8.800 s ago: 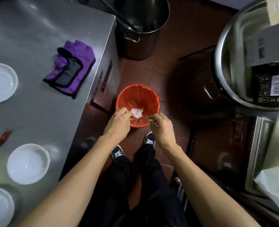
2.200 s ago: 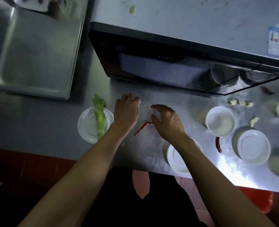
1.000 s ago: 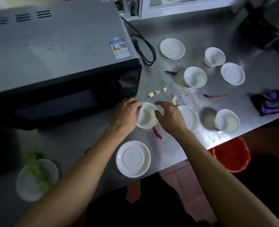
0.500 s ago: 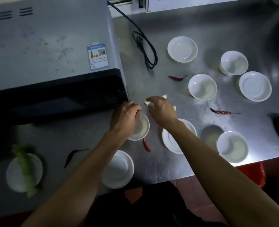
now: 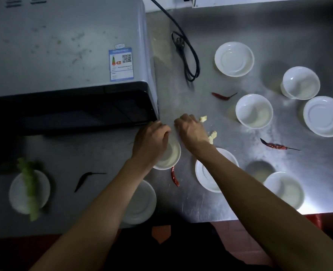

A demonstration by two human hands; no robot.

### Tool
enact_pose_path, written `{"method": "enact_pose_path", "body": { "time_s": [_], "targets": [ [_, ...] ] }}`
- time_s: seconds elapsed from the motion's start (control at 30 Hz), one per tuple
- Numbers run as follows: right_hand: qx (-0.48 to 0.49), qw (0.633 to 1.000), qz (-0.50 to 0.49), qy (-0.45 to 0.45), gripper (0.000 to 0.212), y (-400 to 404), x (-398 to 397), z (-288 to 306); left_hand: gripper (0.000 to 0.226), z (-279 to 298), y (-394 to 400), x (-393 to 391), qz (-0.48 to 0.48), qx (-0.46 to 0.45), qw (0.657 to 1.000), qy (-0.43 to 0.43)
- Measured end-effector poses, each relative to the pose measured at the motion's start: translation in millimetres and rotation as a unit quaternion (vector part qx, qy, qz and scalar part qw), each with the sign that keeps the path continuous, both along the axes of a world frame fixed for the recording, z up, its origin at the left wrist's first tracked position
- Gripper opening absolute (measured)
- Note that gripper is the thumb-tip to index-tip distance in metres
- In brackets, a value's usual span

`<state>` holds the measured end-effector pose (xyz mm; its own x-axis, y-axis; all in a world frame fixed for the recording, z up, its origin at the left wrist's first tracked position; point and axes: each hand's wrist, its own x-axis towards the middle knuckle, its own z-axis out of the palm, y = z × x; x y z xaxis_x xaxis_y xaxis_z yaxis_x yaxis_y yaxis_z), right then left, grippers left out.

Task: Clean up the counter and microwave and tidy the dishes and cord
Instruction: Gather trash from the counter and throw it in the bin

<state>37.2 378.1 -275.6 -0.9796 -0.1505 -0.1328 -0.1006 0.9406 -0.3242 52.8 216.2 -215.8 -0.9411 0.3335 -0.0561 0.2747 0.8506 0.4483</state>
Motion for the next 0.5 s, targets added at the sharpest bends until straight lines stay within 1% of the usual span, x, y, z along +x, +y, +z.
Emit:
{"method": "enact_pose_path", "body": {
  "time_s": [0.1,0.2,0.33,0.5],
  "targets": [
    [-0.013,1.0,-0.007,0.009,0.018,0.4,4.8,-3.1,0.016,2.6,-2.6,2.6,-0.004,0.004,1.0,-0.004],
    [-0.023,0.999,-0.039,0.015,0.016,1.4,15.1,0.0,0.016,4.1,-6.4,6.2,-0.006,0.006,1.0,-0.004],
    [-0.061,0.99,-0.108,0.069,0.022,2.6,34.7,13.7,0.01,7.3,-10.3,12.4,-0.01,0.017,1.0,0.005],
    [-0.084,0.973,-0.174,0.125,0.019,1.5,71.6,40.7,0.008,15.1,-8.4,20.0,-0.064,0.029,0.997,0.013]
  ]
}}
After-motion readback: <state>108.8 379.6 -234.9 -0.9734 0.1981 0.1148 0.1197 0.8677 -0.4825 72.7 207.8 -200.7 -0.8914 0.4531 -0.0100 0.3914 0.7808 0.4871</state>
